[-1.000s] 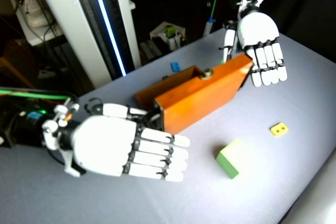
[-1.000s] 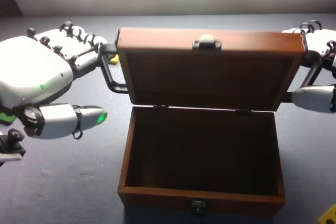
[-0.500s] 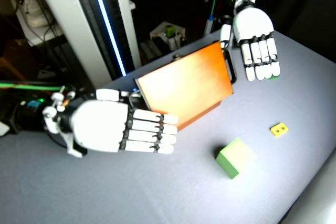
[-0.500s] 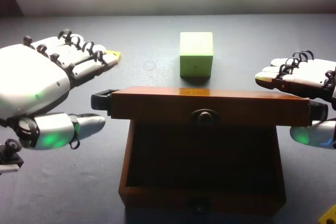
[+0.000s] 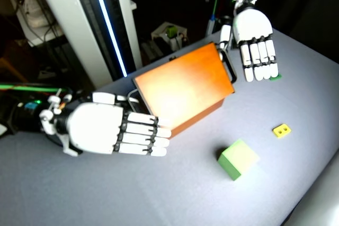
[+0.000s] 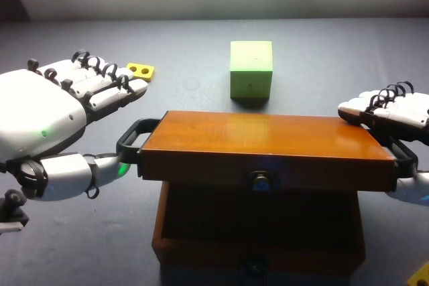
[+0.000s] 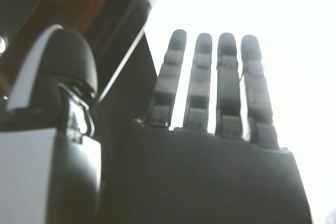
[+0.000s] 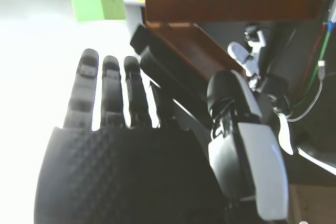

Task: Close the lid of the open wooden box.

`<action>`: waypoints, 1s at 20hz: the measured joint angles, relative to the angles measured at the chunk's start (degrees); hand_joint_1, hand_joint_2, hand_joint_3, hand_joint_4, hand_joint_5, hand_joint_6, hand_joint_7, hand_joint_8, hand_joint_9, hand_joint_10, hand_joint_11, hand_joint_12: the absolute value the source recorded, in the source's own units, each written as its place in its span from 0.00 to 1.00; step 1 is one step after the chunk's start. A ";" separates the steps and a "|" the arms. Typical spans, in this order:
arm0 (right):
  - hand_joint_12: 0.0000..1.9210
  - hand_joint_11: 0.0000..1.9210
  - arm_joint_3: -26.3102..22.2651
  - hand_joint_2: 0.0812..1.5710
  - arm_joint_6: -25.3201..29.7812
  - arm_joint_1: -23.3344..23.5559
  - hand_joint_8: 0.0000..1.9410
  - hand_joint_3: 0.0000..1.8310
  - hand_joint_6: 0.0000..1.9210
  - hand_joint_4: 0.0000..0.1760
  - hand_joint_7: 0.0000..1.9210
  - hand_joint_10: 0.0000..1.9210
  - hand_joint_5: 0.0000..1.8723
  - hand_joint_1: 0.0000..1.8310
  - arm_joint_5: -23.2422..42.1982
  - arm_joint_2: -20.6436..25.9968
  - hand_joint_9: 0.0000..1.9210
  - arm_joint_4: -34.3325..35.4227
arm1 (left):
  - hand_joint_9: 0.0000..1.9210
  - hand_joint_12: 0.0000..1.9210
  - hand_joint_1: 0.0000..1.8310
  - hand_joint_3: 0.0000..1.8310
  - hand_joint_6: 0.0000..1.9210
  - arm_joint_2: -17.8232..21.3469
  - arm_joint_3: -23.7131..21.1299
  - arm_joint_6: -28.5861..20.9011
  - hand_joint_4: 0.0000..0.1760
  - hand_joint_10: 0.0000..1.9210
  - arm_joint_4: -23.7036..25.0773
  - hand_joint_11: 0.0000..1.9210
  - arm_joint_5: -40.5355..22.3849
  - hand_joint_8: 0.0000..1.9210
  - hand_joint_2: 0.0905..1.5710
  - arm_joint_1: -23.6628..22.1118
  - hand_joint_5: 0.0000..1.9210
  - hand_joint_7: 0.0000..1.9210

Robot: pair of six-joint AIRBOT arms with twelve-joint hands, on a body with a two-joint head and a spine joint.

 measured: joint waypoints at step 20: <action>0.00 0.00 -1.18 0.65 0.11 -1.68 0.00 0.00 0.00 0.55 0.00 0.00 0.00 0.32 0.04 2.12 0.00 -0.61 | 0.02 0.02 0.00 0.00 0.00 -0.94 -0.24 -1.97 0.00 0.00 0.02 0.03 0.15 0.00 0.89 3.41 0.00 0.01</action>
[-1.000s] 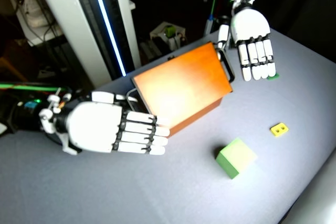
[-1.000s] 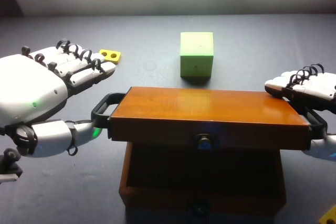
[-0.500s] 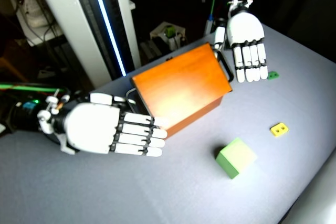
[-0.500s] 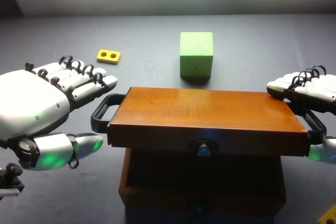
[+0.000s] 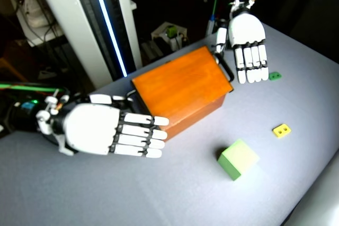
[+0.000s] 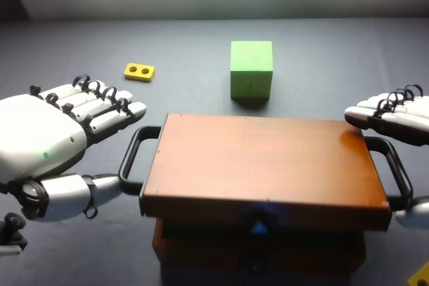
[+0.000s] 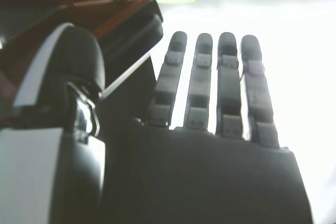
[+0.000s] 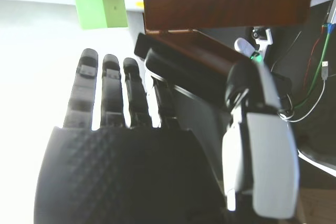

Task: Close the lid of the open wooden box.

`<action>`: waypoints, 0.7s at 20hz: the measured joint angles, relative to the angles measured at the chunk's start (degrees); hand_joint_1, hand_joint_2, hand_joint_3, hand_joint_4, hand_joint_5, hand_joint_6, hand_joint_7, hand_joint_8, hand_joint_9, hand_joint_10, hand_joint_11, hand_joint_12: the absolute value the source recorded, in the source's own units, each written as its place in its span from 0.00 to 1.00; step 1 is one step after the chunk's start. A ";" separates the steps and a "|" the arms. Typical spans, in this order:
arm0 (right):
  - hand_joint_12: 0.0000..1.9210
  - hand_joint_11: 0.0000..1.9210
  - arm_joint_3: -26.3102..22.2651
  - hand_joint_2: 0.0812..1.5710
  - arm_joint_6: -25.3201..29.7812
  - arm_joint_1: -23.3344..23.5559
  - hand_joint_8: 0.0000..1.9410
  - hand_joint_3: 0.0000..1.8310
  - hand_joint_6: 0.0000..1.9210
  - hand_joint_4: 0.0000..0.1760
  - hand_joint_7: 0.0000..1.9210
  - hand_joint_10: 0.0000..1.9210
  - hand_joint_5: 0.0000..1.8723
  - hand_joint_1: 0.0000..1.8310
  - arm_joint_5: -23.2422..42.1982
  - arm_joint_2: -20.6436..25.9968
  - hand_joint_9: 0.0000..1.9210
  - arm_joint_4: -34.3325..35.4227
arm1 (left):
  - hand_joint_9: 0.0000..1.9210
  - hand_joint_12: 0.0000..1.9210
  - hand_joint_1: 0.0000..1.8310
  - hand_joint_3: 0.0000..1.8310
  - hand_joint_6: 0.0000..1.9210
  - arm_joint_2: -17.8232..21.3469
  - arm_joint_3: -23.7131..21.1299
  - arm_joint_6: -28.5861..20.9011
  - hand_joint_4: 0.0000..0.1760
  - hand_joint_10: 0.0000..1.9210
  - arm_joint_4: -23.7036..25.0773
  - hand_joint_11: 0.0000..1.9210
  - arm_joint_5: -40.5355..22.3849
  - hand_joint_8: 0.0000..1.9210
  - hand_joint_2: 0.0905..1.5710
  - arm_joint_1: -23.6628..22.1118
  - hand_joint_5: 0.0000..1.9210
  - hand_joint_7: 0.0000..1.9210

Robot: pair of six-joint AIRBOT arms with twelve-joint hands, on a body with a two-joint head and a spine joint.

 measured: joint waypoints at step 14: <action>0.00 0.00 -1.36 0.60 0.04 -1.09 0.00 0.00 0.00 0.71 0.00 0.00 0.00 0.32 0.26 1.92 0.00 -0.61 | 0.03 0.03 0.00 0.00 0.00 -0.35 0.00 -0.98 0.00 0.00 -0.59 0.03 -1.44 0.00 0.89 0.15 0.02 0.02</action>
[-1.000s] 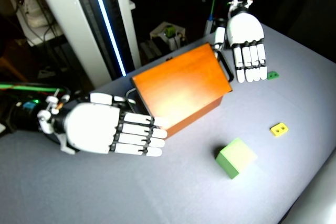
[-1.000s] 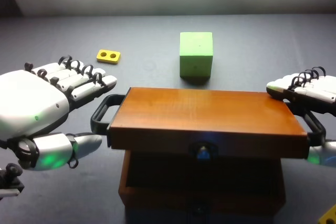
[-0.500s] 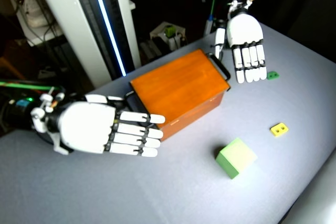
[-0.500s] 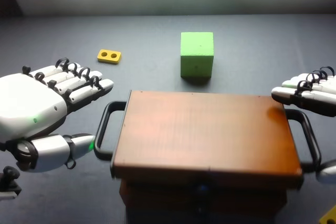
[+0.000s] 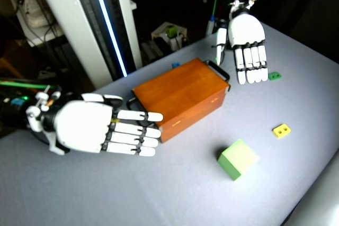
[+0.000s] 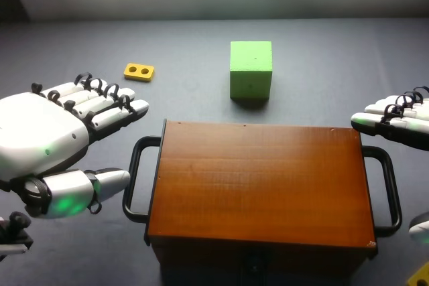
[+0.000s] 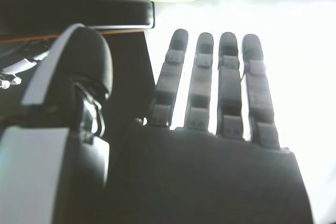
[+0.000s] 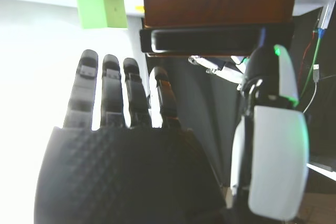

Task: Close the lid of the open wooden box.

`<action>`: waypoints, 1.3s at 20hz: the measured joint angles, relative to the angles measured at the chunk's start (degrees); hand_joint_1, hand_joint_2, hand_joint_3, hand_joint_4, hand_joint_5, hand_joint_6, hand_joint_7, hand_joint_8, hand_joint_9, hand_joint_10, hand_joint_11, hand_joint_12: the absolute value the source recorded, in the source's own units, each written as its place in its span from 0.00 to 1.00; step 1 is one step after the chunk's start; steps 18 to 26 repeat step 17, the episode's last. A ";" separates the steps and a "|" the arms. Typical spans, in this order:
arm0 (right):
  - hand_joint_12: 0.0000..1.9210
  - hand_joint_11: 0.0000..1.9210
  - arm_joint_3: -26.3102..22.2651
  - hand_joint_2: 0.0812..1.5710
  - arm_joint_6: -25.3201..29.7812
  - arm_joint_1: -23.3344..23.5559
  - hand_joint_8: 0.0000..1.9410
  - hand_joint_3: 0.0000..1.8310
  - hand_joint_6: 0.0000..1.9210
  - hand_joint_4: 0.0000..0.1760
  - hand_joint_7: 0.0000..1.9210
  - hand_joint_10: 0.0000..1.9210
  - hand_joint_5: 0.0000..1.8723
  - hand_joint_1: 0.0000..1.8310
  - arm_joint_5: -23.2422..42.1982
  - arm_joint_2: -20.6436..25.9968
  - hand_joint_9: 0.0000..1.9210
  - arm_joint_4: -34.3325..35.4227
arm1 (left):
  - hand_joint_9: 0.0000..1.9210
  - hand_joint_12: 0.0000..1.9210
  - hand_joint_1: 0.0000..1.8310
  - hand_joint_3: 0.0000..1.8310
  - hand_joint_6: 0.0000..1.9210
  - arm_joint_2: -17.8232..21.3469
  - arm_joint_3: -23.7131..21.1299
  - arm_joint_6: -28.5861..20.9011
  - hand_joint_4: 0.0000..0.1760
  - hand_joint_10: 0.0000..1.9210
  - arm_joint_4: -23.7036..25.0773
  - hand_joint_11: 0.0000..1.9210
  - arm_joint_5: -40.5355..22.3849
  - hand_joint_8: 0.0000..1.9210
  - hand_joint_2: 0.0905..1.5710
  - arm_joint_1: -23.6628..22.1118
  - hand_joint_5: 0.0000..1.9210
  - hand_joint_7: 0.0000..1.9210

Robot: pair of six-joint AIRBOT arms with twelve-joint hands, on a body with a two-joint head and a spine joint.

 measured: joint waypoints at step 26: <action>0.02 0.11 -0.22 0.72 -4.42 1.31 0.00 0.00 0.00 0.45 0.11 0.00 0.11 0.28 35.43 -0.17 0.09 16.15 | 0.04 0.16 0.09 0.02 0.00 0.33 2.14 -18.71 0.00 0.00 -2.54 0.00 -41.62 0.00 0.85 1.31 0.00 0.03</action>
